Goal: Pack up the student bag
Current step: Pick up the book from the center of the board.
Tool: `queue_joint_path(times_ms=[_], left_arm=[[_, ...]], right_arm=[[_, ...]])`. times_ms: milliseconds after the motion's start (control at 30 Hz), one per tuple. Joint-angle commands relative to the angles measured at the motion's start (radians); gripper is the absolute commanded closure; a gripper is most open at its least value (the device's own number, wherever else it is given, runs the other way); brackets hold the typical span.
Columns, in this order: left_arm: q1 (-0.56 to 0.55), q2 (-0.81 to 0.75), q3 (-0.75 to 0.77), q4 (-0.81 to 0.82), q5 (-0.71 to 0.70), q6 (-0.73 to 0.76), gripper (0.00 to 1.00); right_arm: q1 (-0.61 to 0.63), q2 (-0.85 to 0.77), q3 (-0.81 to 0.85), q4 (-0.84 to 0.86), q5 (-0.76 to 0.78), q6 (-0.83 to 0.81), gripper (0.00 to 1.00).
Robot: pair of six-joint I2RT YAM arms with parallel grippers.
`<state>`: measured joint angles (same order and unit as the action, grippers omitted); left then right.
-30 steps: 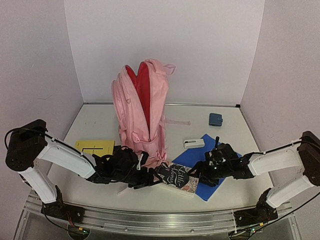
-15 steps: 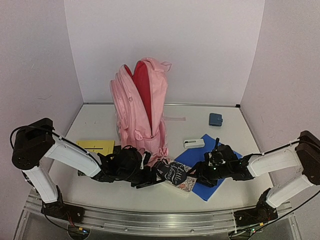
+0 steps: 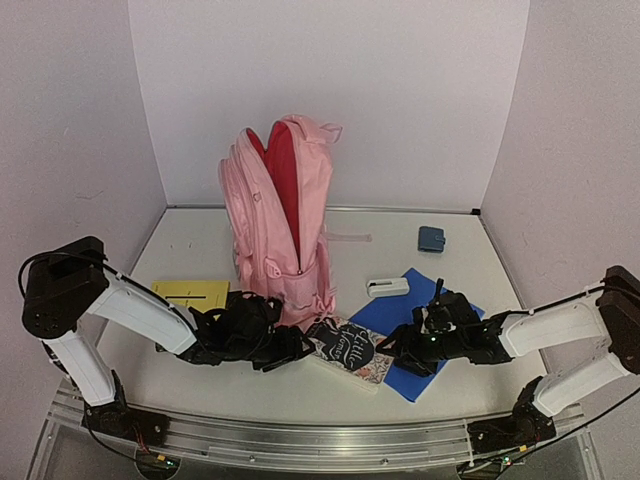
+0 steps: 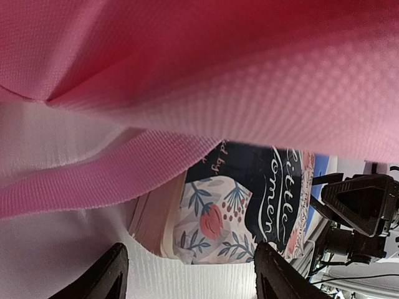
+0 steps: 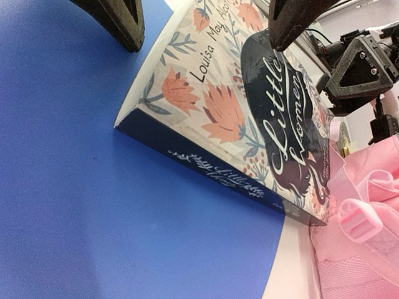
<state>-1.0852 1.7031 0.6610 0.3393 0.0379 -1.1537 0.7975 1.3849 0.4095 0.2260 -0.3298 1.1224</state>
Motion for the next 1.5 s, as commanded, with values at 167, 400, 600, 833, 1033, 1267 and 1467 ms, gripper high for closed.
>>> queue_joint_path(times_ms=[167, 400, 600, 833, 1033, 1267, 1467], left_arm=[[0.013, 0.036, 0.074, 0.068, 0.022, 0.084, 0.32], [-0.008, 0.039, 0.118, 0.075, 0.063, 0.119, 0.39], [-0.017, 0.055, 0.138, 0.083, 0.041, 0.108, 0.44], [-0.016, 0.104, 0.127, 0.076, -0.070, -0.055, 0.58], [-0.017, 0.165, 0.127, 0.207, -0.067, -0.119, 0.61], [-0.017, 0.164, 0.087, 0.295, -0.079, -0.141, 0.85], [-0.018, 0.123, 0.049, 0.351, -0.048, -0.080, 1.00]], right_arm=[[0.008, 0.008, -0.005, 0.007, 0.022, 0.007, 0.33], [0.008, 0.030, -0.005, 0.022, 0.018, 0.005, 0.33], [0.009, 0.040, -0.006, 0.030, 0.019, 0.005, 0.34], [0.010, 0.042, -0.007, 0.030, 0.021, 0.004, 0.35], [0.014, 0.036, -0.011, 0.030, 0.027, 0.007, 0.36], [0.015, -0.006, -0.034, 0.030, 0.048, 0.022, 0.36], [0.014, -0.119, -0.028, -0.034, 0.106, 0.023, 0.35]])
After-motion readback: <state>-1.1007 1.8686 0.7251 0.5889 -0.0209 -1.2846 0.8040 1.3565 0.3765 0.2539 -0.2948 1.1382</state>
